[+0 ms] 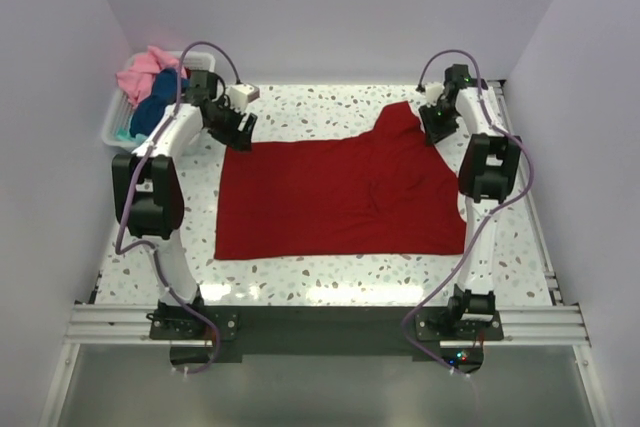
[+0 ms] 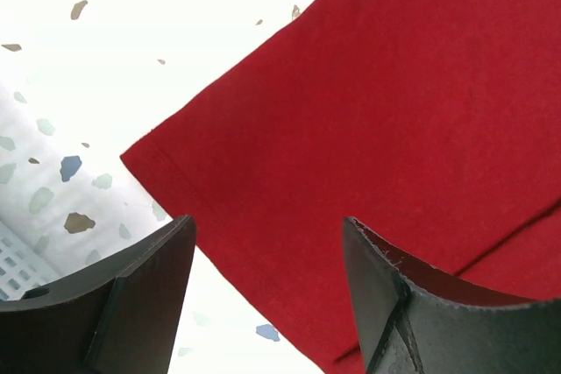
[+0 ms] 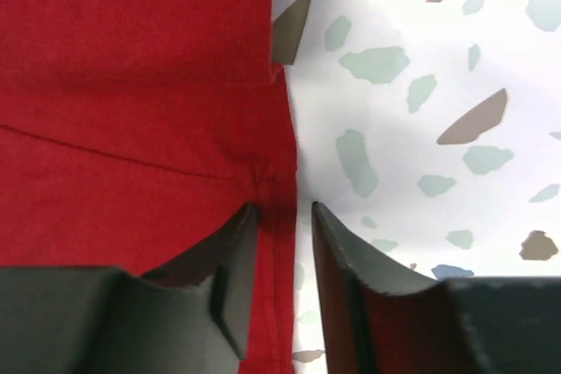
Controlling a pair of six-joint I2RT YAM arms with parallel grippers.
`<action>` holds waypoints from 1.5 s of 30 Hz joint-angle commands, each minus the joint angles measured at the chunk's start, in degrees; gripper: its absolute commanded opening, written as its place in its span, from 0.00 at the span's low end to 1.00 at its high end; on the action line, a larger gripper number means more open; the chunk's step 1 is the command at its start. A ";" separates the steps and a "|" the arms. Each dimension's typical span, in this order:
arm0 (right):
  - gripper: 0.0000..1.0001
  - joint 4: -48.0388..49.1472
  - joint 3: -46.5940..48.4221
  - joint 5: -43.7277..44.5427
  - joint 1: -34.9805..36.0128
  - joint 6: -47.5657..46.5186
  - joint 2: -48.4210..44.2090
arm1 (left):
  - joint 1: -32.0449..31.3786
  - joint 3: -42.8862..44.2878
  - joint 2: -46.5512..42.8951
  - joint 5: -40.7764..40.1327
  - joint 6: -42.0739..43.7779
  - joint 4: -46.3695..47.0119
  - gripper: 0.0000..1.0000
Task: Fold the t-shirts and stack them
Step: Fold the tshirt
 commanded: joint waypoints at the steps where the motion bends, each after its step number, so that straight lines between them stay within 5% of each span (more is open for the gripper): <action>1: 0.33 4.22 -5.02 8.25 0.39 -2.29 -1.95 | 0.50 1.77 1.24 -1.28 -1.98 2.16 0.72; 8: 0.27 1.78 -9.43 9.26 -2.16 -5.56 -4.94 | 0.50 3.09 3.08 -0.84 -1.28 2.43 0.70; 14: 0.45 -0.78 -1.88 1.09 -2.51 -2.23 -3.89 | 0.50 4.93 5.19 -1.46 -1.62 4.45 0.71; 20: 0.48 1.23 3.23 -3.93 -2.16 2.78 -1.69 | 0.50 9.24 8.61 -2.07 -1.27 3.40 0.71; 31: 0.47 10.28 2.44 -4.12 -0.31 8.76 1.65 | 0.50 10.74 10.38 -3.03 -2.77 3.13 0.71; 40: 0.45 8.36 5.69 -1.91 0.56 8.77 4.90 | 0.68 11.35 10.90 -3.56 -4.00 3.13 0.72; 45: 0.31 7.48 3.32 -3.06 1.18 8.24 4.64 | 0.68 12.32 12.31 -4.88 -3.91 3.05 0.72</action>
